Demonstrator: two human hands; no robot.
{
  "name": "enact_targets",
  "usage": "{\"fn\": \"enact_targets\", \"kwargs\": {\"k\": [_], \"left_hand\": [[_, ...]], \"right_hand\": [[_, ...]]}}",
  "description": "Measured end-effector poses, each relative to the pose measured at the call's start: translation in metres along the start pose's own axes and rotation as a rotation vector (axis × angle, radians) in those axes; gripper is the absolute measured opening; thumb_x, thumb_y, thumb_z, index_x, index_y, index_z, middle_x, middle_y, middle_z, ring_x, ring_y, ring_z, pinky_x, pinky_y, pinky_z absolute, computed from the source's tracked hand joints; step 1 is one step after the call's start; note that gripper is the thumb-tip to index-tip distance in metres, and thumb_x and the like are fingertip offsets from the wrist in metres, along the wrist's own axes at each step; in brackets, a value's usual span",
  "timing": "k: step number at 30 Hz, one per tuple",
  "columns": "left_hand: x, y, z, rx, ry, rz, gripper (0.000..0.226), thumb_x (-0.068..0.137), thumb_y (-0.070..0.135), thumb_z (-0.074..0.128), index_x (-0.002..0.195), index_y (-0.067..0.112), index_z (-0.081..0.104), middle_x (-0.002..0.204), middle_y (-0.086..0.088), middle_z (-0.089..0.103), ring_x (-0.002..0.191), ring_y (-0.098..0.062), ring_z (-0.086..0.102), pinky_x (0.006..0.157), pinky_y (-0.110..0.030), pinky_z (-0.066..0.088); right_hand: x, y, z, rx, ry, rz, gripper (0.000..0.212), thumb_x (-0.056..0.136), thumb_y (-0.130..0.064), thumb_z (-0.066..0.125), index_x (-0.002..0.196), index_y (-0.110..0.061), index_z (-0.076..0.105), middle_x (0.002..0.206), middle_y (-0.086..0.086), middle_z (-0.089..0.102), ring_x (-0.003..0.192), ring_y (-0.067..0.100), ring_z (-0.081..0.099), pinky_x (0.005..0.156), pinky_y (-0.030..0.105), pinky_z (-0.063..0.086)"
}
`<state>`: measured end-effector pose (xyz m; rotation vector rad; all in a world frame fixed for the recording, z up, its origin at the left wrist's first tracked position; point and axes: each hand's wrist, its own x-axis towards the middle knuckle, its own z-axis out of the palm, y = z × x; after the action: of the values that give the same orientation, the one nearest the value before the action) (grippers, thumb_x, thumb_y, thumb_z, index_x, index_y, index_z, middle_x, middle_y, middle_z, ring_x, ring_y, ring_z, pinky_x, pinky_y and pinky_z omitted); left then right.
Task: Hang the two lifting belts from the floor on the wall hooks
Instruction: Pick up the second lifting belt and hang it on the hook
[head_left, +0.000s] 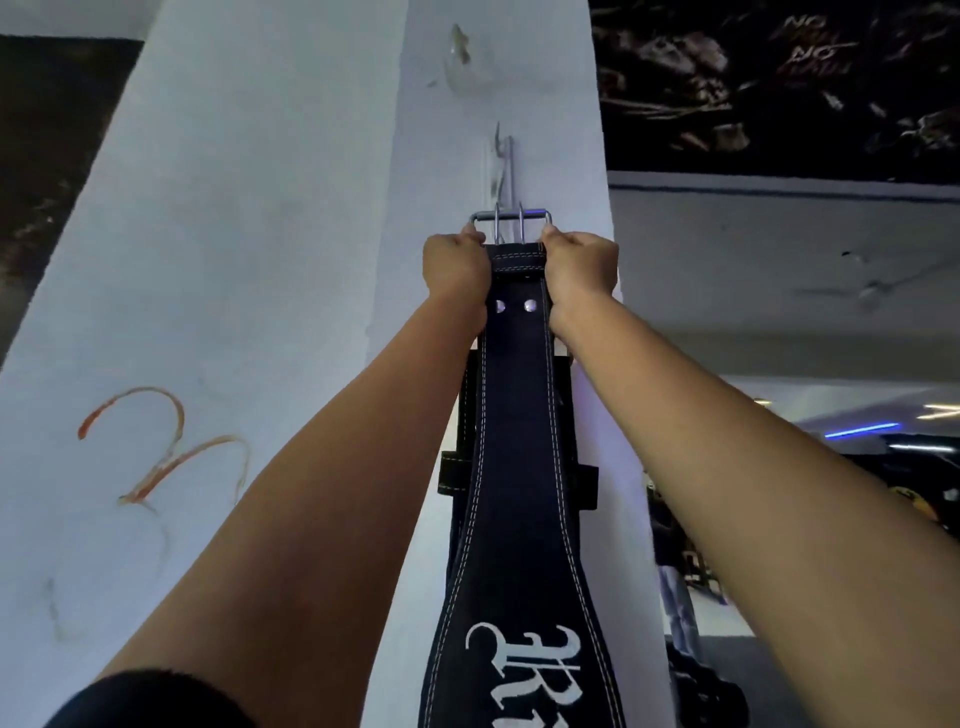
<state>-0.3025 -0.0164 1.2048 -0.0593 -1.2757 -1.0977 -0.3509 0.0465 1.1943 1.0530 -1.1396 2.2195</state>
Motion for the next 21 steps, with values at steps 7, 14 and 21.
{"fn": "enact_targets", "kwargs": {"k": [7, 14, 21], "left_hand": [[0.036, -0.014, 0.007, 0.028, 0.04, -0.044, 0.026, 0.095, 0.017, 0.044, 0.113, 0.0, 0.053, 0.11, -0.009, 0.061, 0.085, -0.024, 0.05, 0.067, -0.035, 0.045], [0.036, -0.025, 0.005, 0.18, 0.078, 0.035, 0.019, 0.095, 0.018, 0.043, 0.079, 0.007, 0.042, 0.086, -0.005, 0.05, 0.076, -0.022, 0.047, 0.075, -0.034, 0.046], [0.023, -0.027, -0.005, 0.294, 0.075, 0.107, 0.046, 0.092, 0.02, 0.047, 0.052, 0.015, 0.025, 0.054, -0.001, 0.03, 0.051, -0.02, 0.029, 0.054, -0.027, 0.028]], "right_hand": [[0.032, 0.017, 0.018, -0.038, 0.001, -0.014, 0.046, 0.088, -0.016, 0.056, 0.049, -0.015, 0.032, 0.052, 0.0, 0.037, 0.05, 0.019, 0.034, 0.053, 0.024, 0.033], [0.024, 0.023, 0.021, -0.144, 0.064, -0.103, 0.019, 0.092, -0.011, 0.043, 0.089, -0.012, 0.061, 0.085, 0.003, 0.057, 0.075, 0.025, 0.052, 0.063, 0.028, 0.038], [0.005, 0.028, 0.013, -0.155, 0.067, -0.139, 0.028, 0.094, -0.019, 0.044, 0.114, -0.017, 0.063, 0.121, 0.007, 0.063, 0.086, 0.024, 0.055, 0.071, 0.028, 0.041]]}}
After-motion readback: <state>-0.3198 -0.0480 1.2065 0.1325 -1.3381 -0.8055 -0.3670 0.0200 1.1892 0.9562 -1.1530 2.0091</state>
